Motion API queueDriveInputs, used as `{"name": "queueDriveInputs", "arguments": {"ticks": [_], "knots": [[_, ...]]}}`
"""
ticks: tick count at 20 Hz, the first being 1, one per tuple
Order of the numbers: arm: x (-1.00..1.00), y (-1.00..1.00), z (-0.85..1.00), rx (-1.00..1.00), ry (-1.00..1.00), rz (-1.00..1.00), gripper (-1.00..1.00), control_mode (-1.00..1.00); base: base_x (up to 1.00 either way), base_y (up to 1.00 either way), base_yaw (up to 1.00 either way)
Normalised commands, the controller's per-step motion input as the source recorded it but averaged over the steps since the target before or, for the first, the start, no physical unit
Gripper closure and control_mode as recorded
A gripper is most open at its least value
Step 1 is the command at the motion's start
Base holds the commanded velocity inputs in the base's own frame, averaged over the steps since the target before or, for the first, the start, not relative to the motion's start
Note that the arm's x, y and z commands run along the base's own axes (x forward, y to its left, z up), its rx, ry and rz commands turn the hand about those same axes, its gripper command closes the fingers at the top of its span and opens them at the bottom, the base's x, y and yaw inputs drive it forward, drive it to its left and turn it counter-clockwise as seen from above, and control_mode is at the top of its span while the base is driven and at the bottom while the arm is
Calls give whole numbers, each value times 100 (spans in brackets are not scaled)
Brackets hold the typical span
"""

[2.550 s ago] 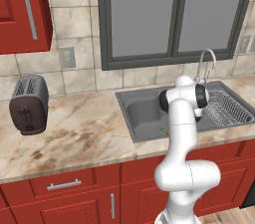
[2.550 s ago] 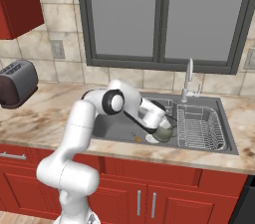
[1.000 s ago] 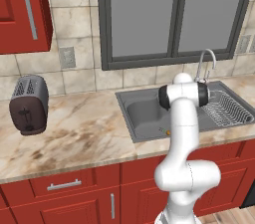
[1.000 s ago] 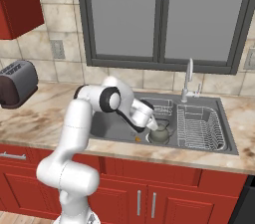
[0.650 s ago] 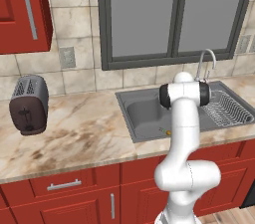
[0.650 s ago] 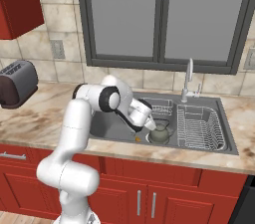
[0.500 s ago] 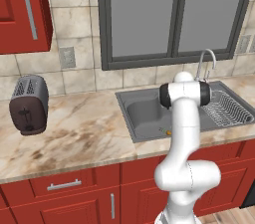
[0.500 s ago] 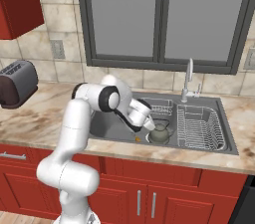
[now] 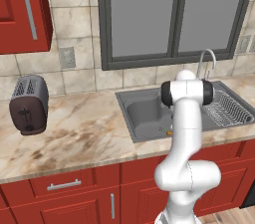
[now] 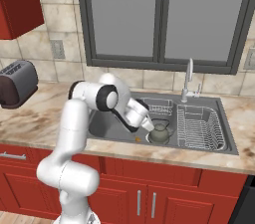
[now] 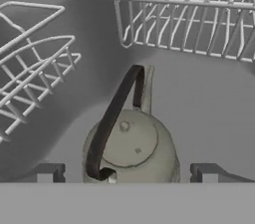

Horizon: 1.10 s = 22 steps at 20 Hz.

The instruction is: Open the cabinet, pick the kettle from the cabinet, and place it in the sink.

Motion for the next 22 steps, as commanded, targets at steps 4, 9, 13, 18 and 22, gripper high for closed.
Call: {"name": "queueDriveInputs", "arguments": {"ticks": [4,9,13,18,22], "knots": [[-16,0,32,0,17,0,-100,-100,0,0,0],[-17,0,32,0,18,1,-100,-100,0,0,0],[-11,1,37,5,19,3,-100,-100,0,0,0],[-13,1,39,7,22,2,-100,-100,0,0,0],[-17,0,40,7,22,3,-100,-100,0,0,0]]}}
